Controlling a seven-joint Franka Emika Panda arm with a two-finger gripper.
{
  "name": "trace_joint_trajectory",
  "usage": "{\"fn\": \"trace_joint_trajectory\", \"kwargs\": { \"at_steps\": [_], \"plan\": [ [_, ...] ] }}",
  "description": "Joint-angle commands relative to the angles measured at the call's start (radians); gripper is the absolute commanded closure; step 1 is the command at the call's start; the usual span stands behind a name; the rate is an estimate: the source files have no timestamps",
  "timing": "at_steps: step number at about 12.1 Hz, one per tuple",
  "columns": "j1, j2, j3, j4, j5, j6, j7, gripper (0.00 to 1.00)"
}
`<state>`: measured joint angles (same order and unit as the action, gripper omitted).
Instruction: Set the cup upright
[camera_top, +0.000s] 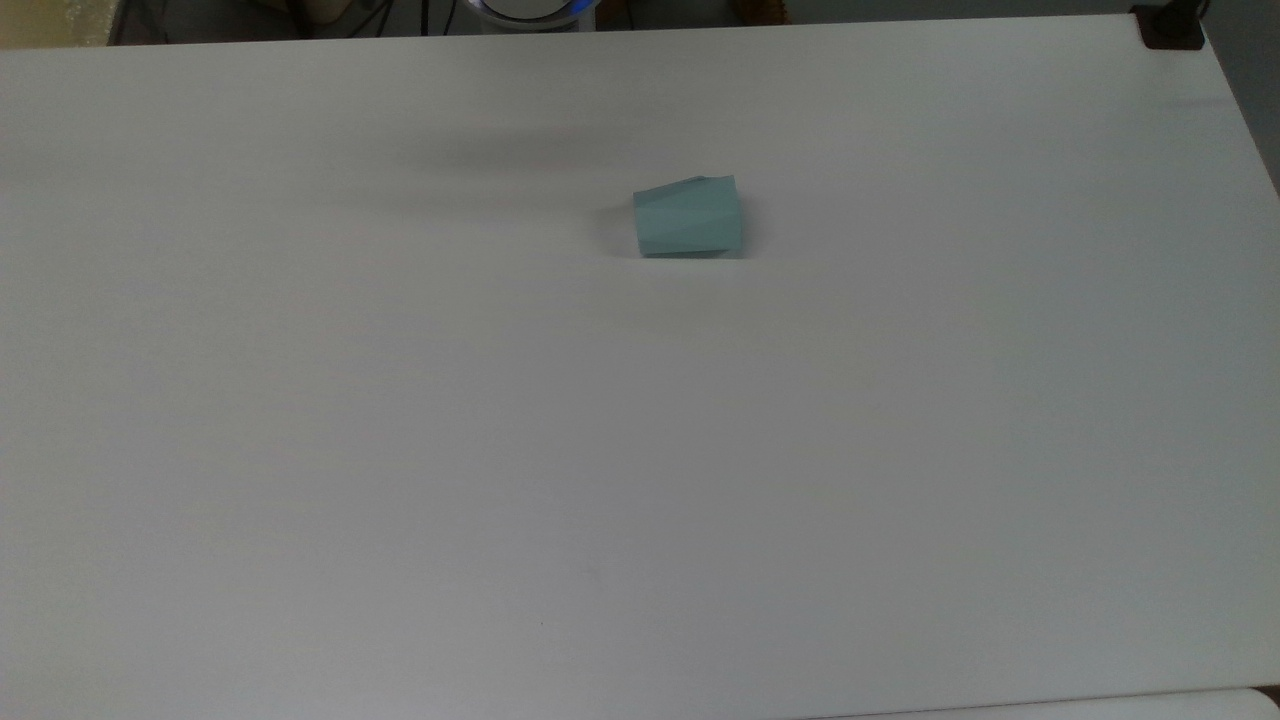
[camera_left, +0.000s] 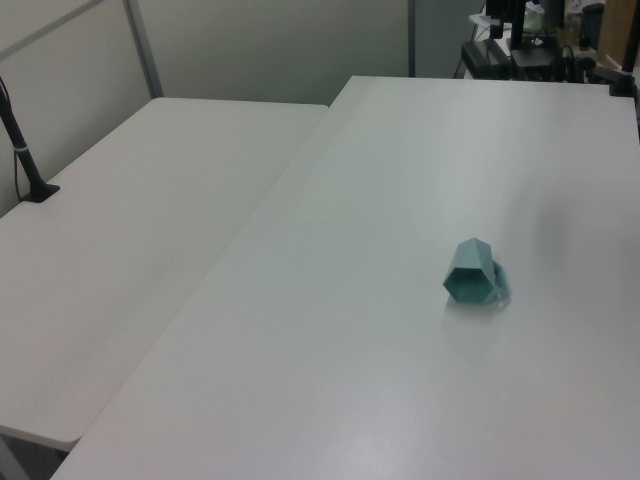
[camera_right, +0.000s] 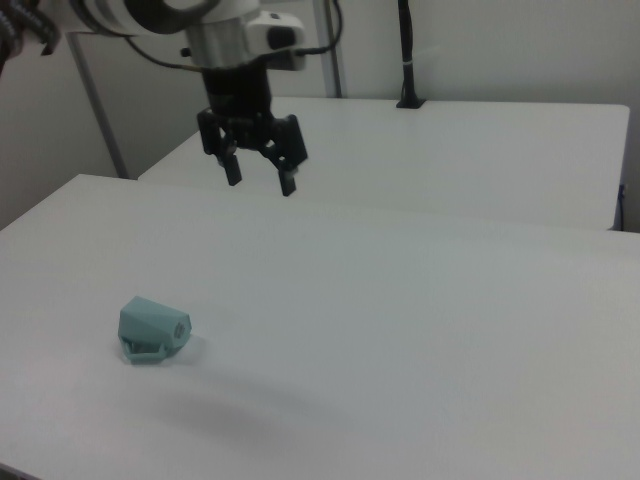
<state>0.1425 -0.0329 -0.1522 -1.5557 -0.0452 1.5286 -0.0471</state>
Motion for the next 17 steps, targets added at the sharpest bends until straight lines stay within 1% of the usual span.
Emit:
{"fn": "trace_joint_trajectory", "kwargs": {
  "at_steps": [1, 2, 3, 4, 6, 7, 8, 10, 11, 12, 13, 14, 16, 17],
  "plan": [
    [0.184, -0.015, 0.011, -0.017, -0.128, -0.016, 0.165, 0.0],
    [0.242, -0.013, 0.011, -0.014, -0.171, -0.028, 0.2, 0.0],
    [0.306, -0.013, 0.013, -0.017, -0.229, -0.034, 0.251, 0.0],
    [0.38, 0.007, 0.013, -0.017, -0.29, -0.053, 0.323, 0.0],
    [0.519, 0.086, 0.013, -0.02, -0.405, -0.1, 0.404, 0.0],
    [0.579, 0.122, 0.013, -0.02, -0.45, -0.125, 0.415, 0.0],
    [0.627, 0.142, 0.013, -0.026, -0.476, -0.137, 0.45, 0.0],
    [0.711, 0.191, 0.01, -0.024, -0.505, -0.137, 0.519, 0.0],
    [0.756, 0.232, -0.003, -0.021, -0.515, -0.139, 0.535, 0.0],
    [0.803, 0.282, -0.024, -0.018, -0.519, -0.137, 0.555, 0.0],
    [0.872, 0.332, -0.071, -0.017, -0.525, -0.13, 0.57, 0.0],
    [0.92, 0.362, -0.107, -0.015, -0.525, -0.127, 0.581, 0.0],
    [0.992, 0.448, -0.125, 0.009, -0.541, -0.125, 0.647, 0.0],
    [1.043, 0.491, -0.166, 0.02, -0.541, -0.124, 0.656, 0.0]
  ]
}}
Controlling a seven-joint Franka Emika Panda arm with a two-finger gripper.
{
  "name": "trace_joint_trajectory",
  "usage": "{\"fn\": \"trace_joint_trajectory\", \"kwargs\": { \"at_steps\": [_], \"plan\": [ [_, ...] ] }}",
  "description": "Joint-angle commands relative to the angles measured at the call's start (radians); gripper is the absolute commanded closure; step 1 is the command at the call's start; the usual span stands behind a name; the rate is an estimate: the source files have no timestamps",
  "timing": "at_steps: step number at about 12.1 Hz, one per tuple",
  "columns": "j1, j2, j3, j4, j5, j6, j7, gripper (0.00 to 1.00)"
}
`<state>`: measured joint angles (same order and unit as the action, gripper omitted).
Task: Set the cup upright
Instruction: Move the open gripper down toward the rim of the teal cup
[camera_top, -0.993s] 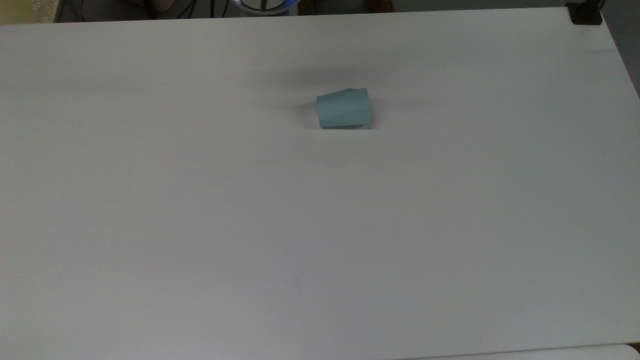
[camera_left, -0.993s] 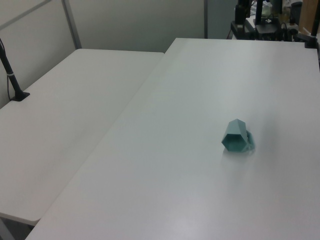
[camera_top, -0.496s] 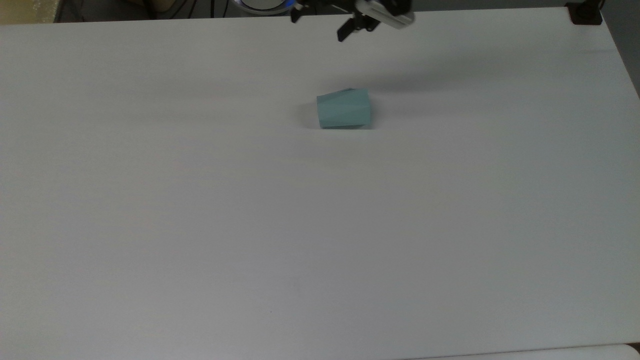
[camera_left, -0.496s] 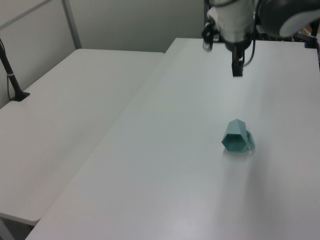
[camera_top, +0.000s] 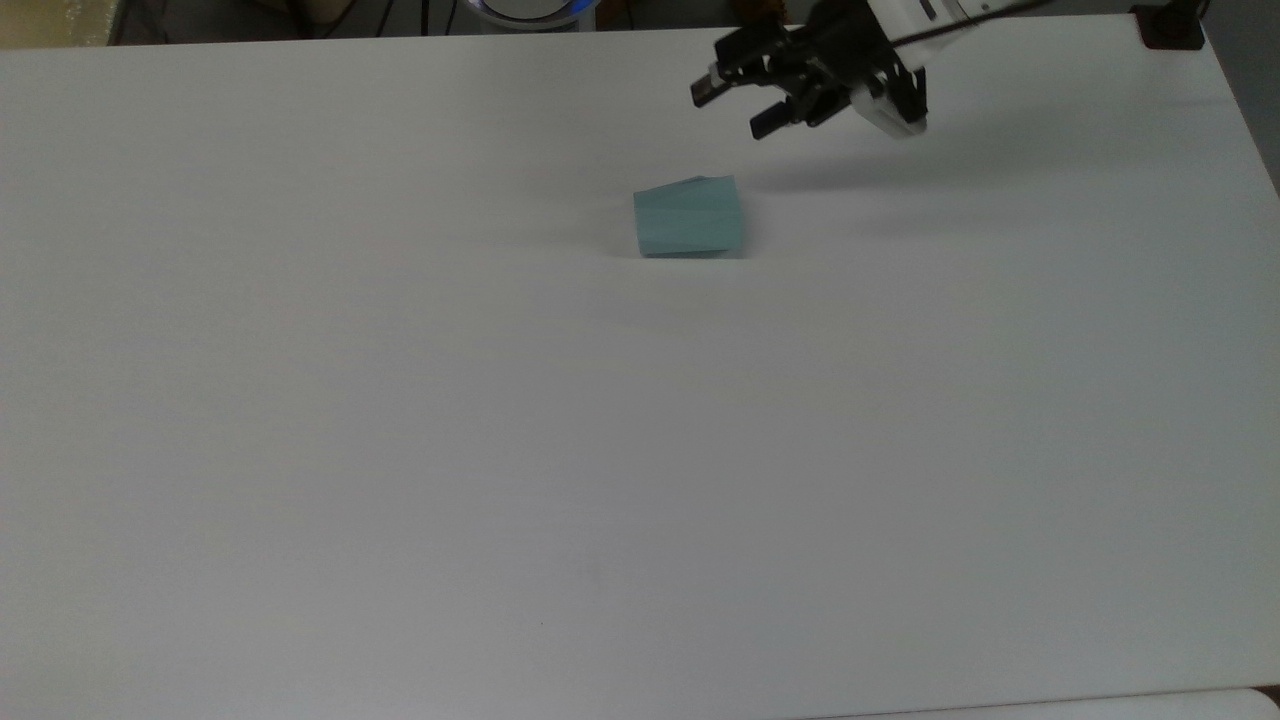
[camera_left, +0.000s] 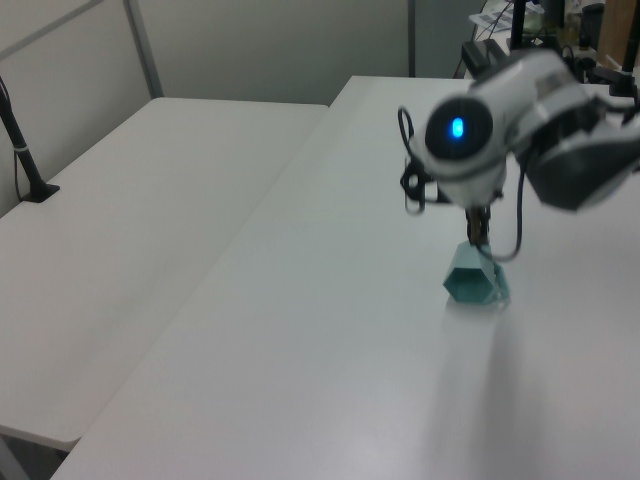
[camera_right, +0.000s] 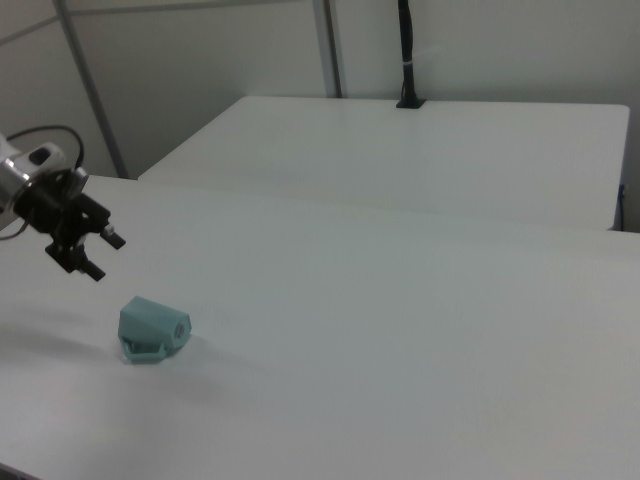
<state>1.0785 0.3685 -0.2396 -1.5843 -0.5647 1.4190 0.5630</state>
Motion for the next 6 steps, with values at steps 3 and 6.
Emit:
{"fn": "trace_joint_trajectory", "kwargs": {
  "at_steps": [3, 6],
  "plan": [
    [0.189, 0.141, -0.147, 0.055, -0.02, -0.012, 0.063, 0.0],
    [0.192, 0.213, -0.171, 0.101, -0.036, -0.014, 0.119, 0.0]
  ]
}}
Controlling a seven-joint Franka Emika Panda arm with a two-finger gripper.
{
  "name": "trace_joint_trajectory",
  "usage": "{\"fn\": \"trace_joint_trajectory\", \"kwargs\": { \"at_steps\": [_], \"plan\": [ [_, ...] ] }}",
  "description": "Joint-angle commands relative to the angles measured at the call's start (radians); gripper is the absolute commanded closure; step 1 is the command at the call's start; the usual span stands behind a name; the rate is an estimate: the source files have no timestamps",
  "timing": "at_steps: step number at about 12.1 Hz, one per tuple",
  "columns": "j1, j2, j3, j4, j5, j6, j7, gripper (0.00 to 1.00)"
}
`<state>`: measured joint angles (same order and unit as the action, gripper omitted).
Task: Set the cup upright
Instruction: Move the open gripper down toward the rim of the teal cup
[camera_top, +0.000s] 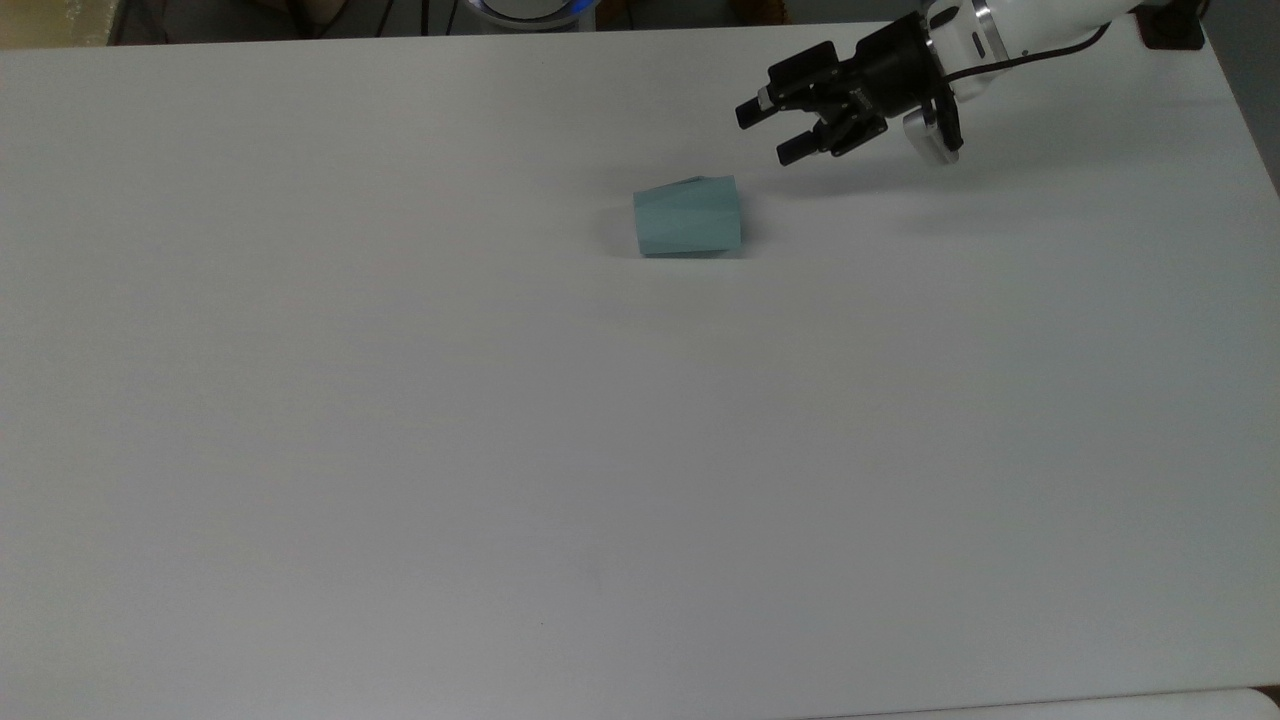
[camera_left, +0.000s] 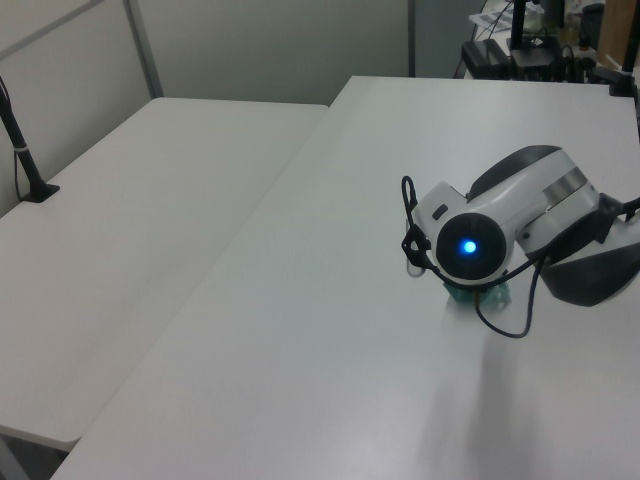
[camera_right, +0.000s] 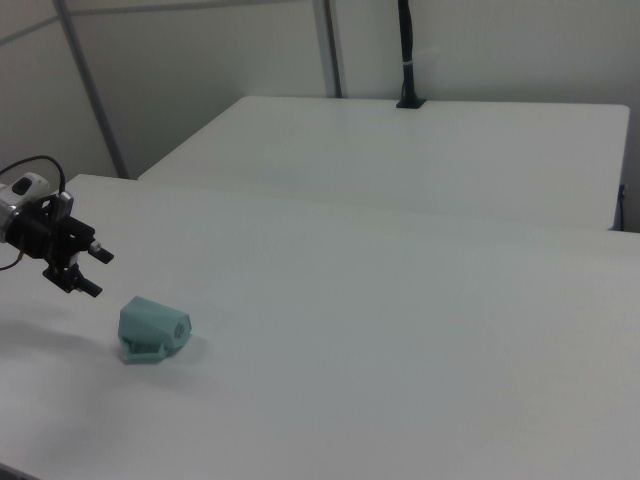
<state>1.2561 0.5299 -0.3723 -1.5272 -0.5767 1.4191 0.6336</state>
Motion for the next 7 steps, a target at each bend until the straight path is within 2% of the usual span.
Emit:
{"fn": "trace_joint_trajectory", "kwargs": {
  "at_steps": [1, 7],
  "plan": [
    [0.017, 0.053, -0.039, 0.039, -0.058, -0.012, 0.078, 0.0],
    [0.032, 0.123, -0.031, 0.024, -0.106, 0.038, 0.163, 0.0]
  ]
}}
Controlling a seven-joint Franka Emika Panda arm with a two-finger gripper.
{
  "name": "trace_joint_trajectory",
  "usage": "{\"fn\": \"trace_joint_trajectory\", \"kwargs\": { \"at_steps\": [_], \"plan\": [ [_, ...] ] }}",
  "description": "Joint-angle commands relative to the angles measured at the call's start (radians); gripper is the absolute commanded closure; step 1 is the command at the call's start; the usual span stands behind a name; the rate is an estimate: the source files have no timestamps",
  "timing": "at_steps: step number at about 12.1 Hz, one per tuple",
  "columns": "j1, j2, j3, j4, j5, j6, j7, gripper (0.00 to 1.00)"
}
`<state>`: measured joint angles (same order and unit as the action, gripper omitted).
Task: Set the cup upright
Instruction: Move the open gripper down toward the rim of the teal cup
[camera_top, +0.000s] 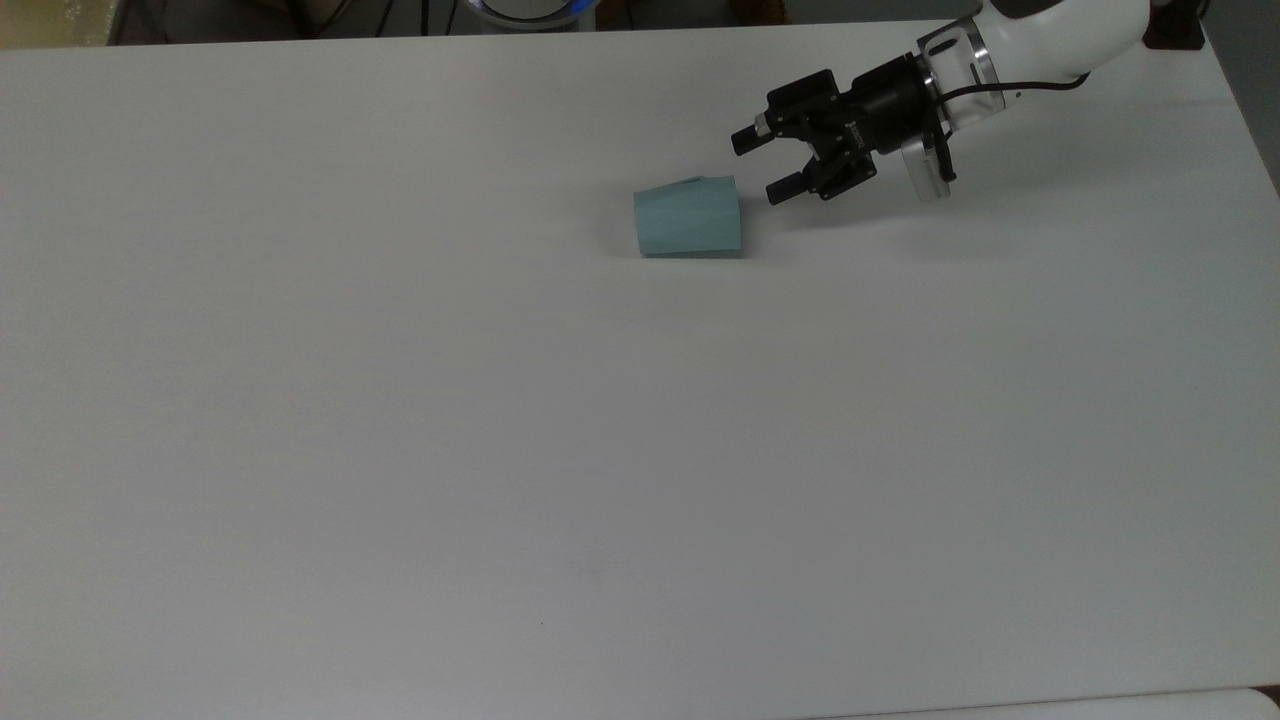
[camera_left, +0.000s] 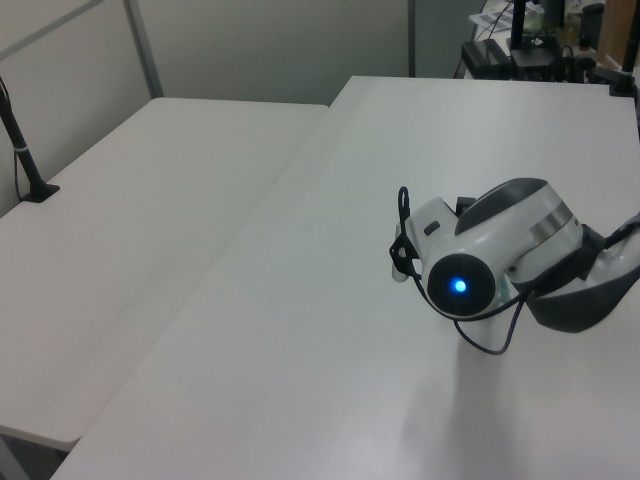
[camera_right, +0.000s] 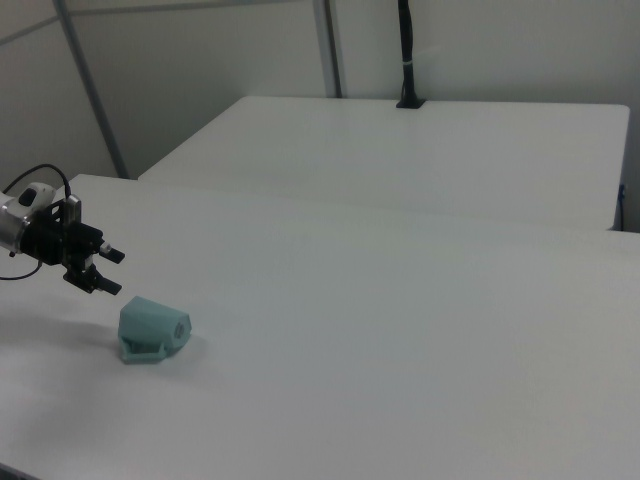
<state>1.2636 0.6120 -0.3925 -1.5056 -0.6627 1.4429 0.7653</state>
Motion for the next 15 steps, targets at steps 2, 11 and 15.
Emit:
{"fn": "trace_joint_trajectory", "kwargs": {
  "at_steps": [2, 11, 15],
  "plan": [
    [0.026, 0.069, -0.009, 0.001, -0.017, 0.034, 0.029, 0.0],
    [0.022, 0.103, -0.017, -0.088, -0.015, 0.036, 0.055, 0.01],
    [0.019, 0.104, -0.019, -0.093, -0.017, 0.037, 0.055, 0.31]
  ]
}}
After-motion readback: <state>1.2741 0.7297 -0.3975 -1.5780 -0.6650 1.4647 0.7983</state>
